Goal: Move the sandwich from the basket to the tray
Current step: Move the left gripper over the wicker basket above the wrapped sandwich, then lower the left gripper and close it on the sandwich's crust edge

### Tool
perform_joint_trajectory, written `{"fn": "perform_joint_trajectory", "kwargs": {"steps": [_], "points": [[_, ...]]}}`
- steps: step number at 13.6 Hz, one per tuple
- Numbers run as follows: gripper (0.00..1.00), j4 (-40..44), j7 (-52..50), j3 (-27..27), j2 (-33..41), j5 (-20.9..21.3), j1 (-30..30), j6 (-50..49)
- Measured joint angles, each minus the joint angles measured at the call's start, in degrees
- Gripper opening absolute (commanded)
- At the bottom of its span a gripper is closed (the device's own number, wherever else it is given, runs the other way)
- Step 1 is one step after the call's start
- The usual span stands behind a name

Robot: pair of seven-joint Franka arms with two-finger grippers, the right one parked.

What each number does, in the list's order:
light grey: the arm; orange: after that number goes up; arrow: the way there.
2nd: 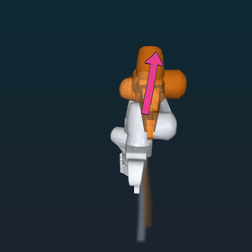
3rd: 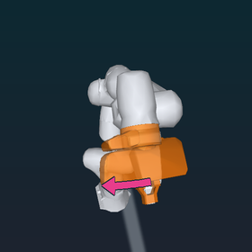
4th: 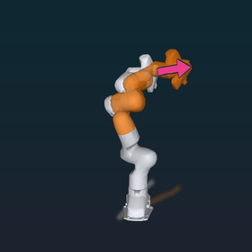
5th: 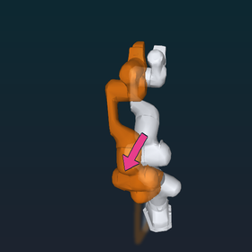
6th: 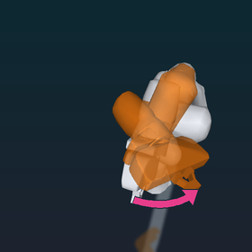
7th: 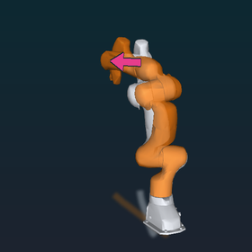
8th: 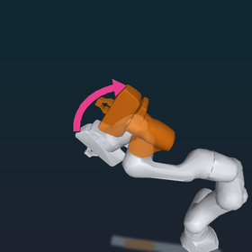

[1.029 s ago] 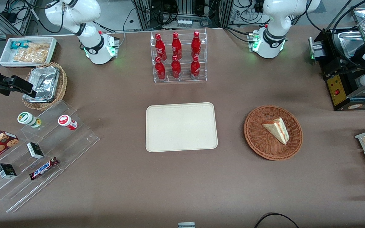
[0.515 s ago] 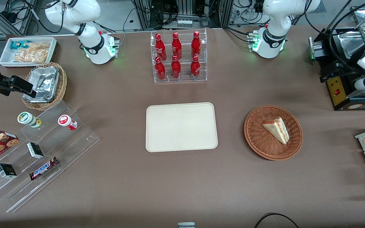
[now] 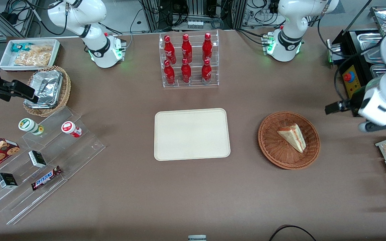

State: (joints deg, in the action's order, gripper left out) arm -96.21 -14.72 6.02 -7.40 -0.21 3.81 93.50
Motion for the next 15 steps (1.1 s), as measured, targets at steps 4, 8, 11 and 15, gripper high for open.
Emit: {"fn": "perform_joint_trajectory", "kwargs": {"steps": [4, 8, 11, 15], "points": [[1.00, -6.8, -9.3, 0.2, -0.4, 0.0, -0.6, 9.2], [1.00, -11.5, -21.1, 0.4, -0.3, 0.0, -0.9, 15.3], [1.00, -16.8, -25.8, 0.4, -0.2, 0.0, -1.2, 22.5], [1.00, -23.4, -30.4, 0.4, -0.2, -0.4, -1.9, 31.1]]}}
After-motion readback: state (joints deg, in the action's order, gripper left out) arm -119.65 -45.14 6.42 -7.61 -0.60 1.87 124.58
